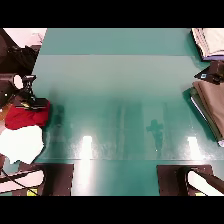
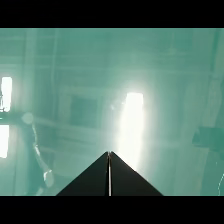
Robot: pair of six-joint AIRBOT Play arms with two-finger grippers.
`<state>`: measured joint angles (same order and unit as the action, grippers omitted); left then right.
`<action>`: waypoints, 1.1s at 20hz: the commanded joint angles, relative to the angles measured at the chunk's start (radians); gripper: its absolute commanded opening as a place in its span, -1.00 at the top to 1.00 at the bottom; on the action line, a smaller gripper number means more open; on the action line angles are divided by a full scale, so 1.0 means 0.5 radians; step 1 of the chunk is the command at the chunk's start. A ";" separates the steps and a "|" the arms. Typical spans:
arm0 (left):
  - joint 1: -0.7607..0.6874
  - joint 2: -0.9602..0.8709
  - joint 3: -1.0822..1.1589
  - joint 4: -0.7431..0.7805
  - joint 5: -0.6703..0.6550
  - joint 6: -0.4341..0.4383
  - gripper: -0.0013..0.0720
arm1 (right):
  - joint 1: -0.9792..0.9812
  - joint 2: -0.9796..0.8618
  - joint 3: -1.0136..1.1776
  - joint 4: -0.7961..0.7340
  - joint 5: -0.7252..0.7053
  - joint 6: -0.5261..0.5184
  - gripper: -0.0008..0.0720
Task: Fold the shirts.
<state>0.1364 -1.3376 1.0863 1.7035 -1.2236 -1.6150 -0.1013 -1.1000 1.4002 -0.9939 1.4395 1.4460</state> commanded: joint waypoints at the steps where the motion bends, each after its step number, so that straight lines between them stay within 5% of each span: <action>1: -0.064 0.072 0.223 -0.072 -0.011 0.112 0.90 | -0.001 0.002 0.005 0.015 -0.073 0.002 0.93; 4: -0.275 0.252 0.627 -0.240 0.046 0.388 0.89 | -0.001 0.005 0.005 0.021 -0.174 0.011 0.93; 11: -0.913 0.381 1.273 -1.518 0.041 1.218 0.89 | -0.001 0.006 0.005 0.126 -0.320 0.010 0.93; 19: -1.167 -0.179 1.270 -1.468 -0.048 1.335 0.89 | -0.001 0.006 0.005 0.121 -0.340 0.010 0.93; 20: -1.166 -0.291 1.270 -1.444 0.007 1.282 0.64 | -0.002 0.006 0.005 0.121 -0.337 0.010 0.93; 21: -1.160 -0.378 1.270 -1.410 0.060 1.169 -0.19 | -0.002 0.006 0.005 0.118 -0.338 0.010 0.93; 22: -1.144 -0.447 1.270 -1.375 0.095 1.044 -0.76 | -0.002 0.006 0.005 0.118 -0.338 0.010 0.93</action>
<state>-0.4339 -1.4471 1.7176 0.9894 -1.2209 -0.9981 -0.1013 -1.0977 1.4021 -0.9344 1.2728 1.4513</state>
